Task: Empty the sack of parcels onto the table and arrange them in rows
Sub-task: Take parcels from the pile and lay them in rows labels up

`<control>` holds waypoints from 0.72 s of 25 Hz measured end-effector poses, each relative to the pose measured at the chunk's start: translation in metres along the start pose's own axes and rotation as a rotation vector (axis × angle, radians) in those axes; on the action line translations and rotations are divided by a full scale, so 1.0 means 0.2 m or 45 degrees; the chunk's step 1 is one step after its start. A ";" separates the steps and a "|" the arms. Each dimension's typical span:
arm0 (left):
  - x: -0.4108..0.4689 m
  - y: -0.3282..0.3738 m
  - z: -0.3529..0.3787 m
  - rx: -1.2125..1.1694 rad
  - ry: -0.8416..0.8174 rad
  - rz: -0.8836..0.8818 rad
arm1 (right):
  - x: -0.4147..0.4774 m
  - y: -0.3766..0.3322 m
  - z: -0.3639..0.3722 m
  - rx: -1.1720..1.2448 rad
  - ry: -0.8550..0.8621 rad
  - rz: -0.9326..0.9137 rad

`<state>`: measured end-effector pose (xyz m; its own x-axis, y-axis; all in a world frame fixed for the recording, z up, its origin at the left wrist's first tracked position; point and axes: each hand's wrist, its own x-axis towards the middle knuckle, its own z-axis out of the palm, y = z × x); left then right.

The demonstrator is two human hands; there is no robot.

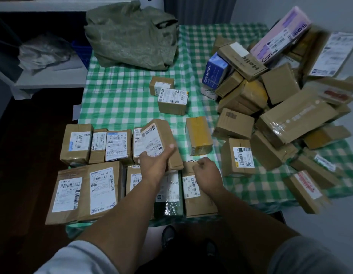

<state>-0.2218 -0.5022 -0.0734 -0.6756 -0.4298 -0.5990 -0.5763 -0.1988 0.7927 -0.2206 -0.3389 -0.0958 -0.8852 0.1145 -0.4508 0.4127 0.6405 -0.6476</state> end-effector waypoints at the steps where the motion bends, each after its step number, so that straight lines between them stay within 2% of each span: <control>1: -0.01 0.01 0.02 0.039 0.023 0.026 | 0.00 -0.05 -0.02 0.158 -0.021 -0.049; 3: -0.02 0.06 0.04 0.069 0.038 0.079 | -0.02 -0.17 -0.06 0.366 -0.162 -0.106; 5: -0.03 0.10 0.05 0.101 0.009 0.057 | -0.04 -0.24 -0.07 0.442 -0.360 -0.125; 7: -0.01 0.14 0.04 0.081 -0.065 0.000 | -0.06 -0.29 -0.07 0.455 -0.438 -0.129; 9: 0.01 0.17 0.03 0.000 -0.152 -0.082 | -0.06 -0.34 -0.09 0.450 -0.433 -0.122; 11: 0.03 0.22 0.00 -0.076 -0.154 -0.103 | -0.04 -0.40 -0.14 0.394 -0.370 -0.130; 13: 0.00 0.29 -0.03 -0.124 -0.017 -0.018 | -0.02 -0.47 -0.23 0.258 -0.231 -0.129; 15: 0.02 0.34 -0.08 -0.045 0.165 0.082 | 0.02 -0.54 -0.32 0.184 -0.148 -0.132; 16: 0.03 0.36 -0.11 -0.016 0.187 0.129 | 0.03 -0.58 -0.36 0.163 -0.126 -0.142; 18: 0.04 0.41 -0.15 -0.001 0.097 0.204 | 0.06 -0.67 -0.41 0.148 -0.112 -0.194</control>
<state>-0.2606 -0.5474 -0.0107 -0.7219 -0.5217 -0.4548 -0.4640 -0.1228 0.8773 -0.3033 -0.3605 0.0364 -0.9193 -0.0470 -0.3907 0.3018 0.5528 -0.7767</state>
